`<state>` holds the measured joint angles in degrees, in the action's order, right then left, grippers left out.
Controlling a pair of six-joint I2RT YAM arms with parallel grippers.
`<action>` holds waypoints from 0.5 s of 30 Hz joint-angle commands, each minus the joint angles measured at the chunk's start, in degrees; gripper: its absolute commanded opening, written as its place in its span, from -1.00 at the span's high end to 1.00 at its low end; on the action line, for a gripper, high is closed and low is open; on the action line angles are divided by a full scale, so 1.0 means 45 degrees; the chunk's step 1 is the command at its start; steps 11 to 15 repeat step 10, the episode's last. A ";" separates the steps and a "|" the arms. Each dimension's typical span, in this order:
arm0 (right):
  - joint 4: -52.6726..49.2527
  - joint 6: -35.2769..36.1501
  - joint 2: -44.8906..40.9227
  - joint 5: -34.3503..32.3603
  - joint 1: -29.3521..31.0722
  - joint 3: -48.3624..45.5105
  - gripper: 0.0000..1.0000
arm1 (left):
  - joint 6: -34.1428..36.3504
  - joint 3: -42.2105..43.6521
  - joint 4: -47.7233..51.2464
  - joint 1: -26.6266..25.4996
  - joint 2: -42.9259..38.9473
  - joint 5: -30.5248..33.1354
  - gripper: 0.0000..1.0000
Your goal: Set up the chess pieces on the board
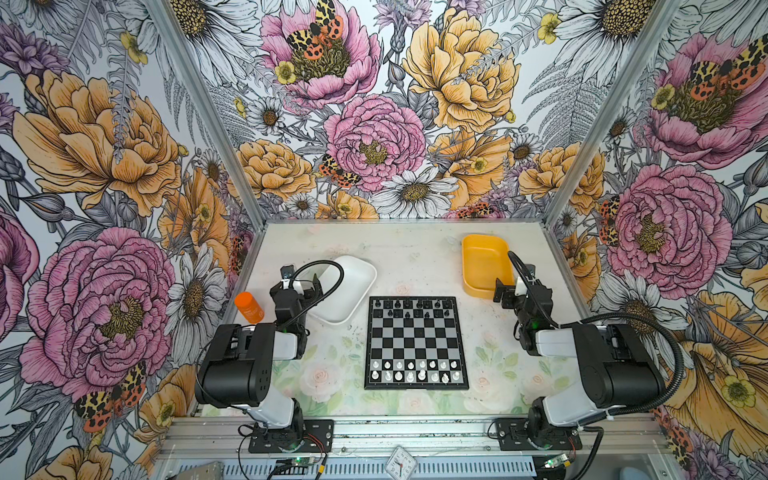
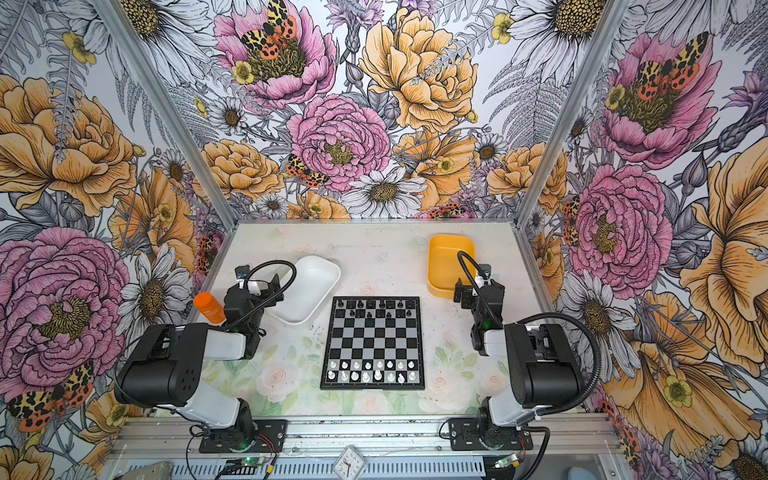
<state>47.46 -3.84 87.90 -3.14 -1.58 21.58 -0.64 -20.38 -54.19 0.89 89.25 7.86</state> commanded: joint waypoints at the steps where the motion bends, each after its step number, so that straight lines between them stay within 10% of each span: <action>1: 0.0329 -0.0173 0.0045 0.0111 -0.0075 0.0273 -0.99 | 0.0003 -0.0178 -0.0024 -0.0110 -0.0122 0.0032 -0.98; 15: 0.0354 -0.0221 0.0019 0.0171 -0.0097 0.0249 -0.99 | 0.0003 -0.0183 -0.0016 -0.0117 -0.0119 0.0042 -0.98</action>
